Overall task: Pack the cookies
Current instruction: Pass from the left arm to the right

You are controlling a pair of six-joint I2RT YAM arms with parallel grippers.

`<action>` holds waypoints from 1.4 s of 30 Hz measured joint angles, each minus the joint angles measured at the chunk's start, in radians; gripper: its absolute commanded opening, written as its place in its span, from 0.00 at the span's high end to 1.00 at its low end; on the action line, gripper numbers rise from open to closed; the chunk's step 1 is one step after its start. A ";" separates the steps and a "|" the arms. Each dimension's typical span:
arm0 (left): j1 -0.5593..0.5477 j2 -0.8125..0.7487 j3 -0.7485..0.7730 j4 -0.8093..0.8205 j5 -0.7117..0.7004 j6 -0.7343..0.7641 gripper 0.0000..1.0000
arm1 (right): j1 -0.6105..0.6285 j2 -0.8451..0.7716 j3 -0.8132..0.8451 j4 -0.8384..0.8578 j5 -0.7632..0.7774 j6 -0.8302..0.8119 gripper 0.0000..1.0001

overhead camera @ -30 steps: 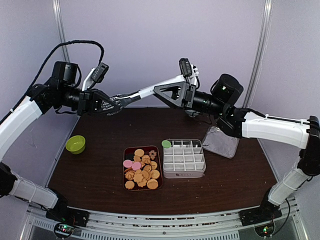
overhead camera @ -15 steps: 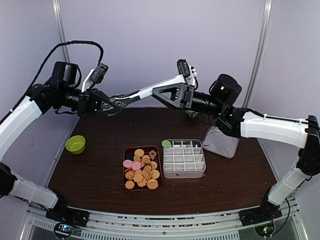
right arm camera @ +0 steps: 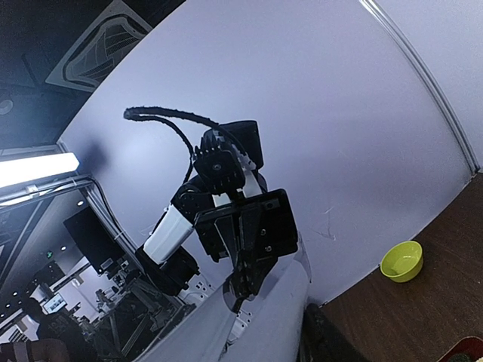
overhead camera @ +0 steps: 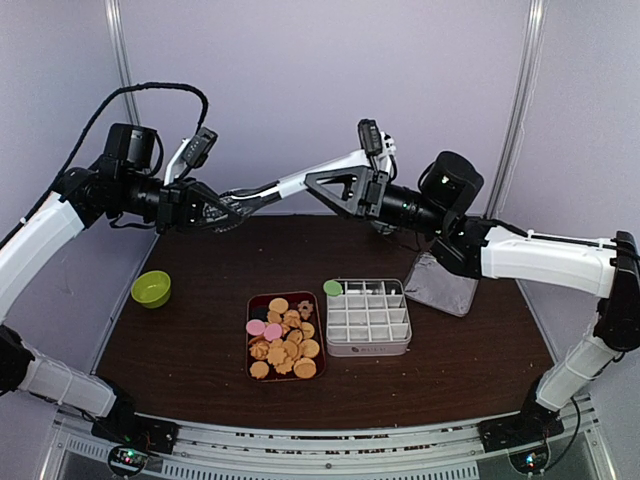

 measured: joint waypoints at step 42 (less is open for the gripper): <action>-0.004 0.000 0.000 0.011 -0.016 0.009 0.98 | -0.017 -0.004 -0.031 0.095 -0.007 0.099 0.64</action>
